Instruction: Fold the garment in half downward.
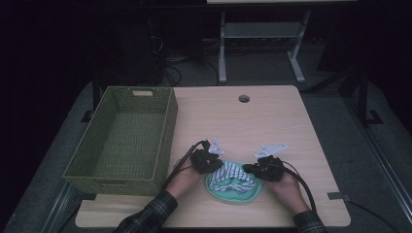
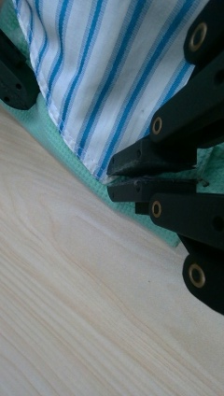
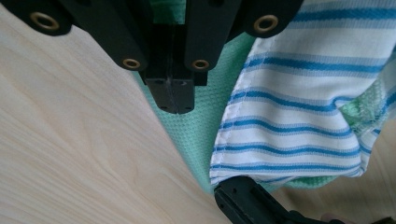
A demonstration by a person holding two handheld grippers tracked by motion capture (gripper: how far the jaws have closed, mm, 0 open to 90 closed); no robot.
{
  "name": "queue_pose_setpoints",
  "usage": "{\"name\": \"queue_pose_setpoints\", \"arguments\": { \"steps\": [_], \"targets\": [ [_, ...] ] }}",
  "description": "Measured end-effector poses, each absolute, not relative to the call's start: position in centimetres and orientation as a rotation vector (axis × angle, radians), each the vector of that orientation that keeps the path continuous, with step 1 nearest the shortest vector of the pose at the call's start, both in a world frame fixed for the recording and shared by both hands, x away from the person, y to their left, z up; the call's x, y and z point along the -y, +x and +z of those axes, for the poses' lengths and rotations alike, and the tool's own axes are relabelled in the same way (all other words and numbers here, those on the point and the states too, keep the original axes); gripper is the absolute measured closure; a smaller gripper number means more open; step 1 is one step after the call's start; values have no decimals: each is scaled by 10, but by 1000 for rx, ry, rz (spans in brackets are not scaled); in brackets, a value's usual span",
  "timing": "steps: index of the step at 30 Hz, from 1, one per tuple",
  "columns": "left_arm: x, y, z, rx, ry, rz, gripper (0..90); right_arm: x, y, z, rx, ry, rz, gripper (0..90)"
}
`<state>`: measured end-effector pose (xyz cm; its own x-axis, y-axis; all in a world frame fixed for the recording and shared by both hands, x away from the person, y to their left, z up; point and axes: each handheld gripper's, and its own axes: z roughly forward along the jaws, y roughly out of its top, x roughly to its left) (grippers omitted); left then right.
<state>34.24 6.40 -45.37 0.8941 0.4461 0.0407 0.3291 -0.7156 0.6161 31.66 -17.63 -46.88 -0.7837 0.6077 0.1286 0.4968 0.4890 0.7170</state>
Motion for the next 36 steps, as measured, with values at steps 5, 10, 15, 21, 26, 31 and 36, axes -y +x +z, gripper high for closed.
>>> {"name": "queue_pose_setpoints", "arguments": {
  "steps": [5, 10, 15, 21, 26, 31, 36],
  "targets": [
    [-68, 342, -446, -561, 2387, 233, 835, 178, 316, -466, -2577, 962, 1179, 900],
    [-70, 330, -431, -524, 2322, 204, 835, 184, 318, -453, -2529, 963, 1240, 899],
    [-66, 309, -423, -466, 2298, 175, 835, 188, 325, -443, -2493, 953, 1273, 900],
    [-65, 284, -424, -431, 2276, 142, 843, 187, 335, -443, -2497, 961, 1264, 900],
    [-66, 267, -424, -426, 2257, 78, 898, 186, 343, -447, -2502, 962, 1266, 900],
    [-62, 257, -434, -406, 2281, 22, 899, 183, 346, -452, -2522, 968, 1262, 900],
    [-55, 252, -443, -381, 2322, -5, 898, 179, 346, -457, -2554, 958, 1237, 900]
  ]
}}
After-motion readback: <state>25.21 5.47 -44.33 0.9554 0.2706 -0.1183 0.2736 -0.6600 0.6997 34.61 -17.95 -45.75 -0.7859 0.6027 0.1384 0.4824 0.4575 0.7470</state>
